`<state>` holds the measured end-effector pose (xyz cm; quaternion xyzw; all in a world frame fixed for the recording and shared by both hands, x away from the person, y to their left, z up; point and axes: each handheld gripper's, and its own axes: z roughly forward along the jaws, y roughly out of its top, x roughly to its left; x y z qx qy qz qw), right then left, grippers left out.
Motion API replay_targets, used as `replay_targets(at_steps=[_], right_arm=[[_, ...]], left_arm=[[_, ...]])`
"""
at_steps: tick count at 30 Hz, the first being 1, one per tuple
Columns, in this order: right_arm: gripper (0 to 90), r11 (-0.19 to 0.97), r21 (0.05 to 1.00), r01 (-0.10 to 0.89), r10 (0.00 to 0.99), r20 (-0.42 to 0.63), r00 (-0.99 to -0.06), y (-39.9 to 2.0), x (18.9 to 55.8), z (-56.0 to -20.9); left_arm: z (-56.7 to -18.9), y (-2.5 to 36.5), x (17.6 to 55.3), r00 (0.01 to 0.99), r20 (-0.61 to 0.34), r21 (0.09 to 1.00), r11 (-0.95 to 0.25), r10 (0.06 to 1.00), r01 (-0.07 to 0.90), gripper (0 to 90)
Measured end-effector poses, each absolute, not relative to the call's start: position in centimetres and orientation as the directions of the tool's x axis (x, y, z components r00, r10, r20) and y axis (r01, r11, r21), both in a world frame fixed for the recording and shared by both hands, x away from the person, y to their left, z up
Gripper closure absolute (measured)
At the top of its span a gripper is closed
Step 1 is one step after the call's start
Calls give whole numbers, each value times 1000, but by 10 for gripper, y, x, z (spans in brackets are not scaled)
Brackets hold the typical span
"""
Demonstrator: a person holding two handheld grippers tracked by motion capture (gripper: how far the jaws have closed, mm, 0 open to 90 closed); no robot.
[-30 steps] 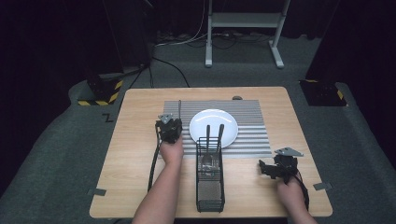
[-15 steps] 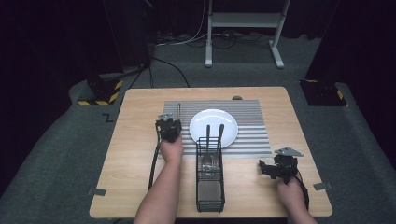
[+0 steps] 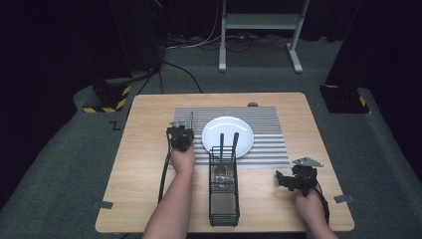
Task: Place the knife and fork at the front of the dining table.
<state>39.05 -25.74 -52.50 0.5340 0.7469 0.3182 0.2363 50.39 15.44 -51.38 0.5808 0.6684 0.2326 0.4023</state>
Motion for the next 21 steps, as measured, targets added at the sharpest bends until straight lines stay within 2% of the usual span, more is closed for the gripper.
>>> replay_targets(at_steps=[21], right_arm=[[103, 228, 728, 647, 947, -13, -320, -258, 390, -525]], left_arm=[[-515, 159, 507, -23, -341, 728, 280, 940, 626, 820]])
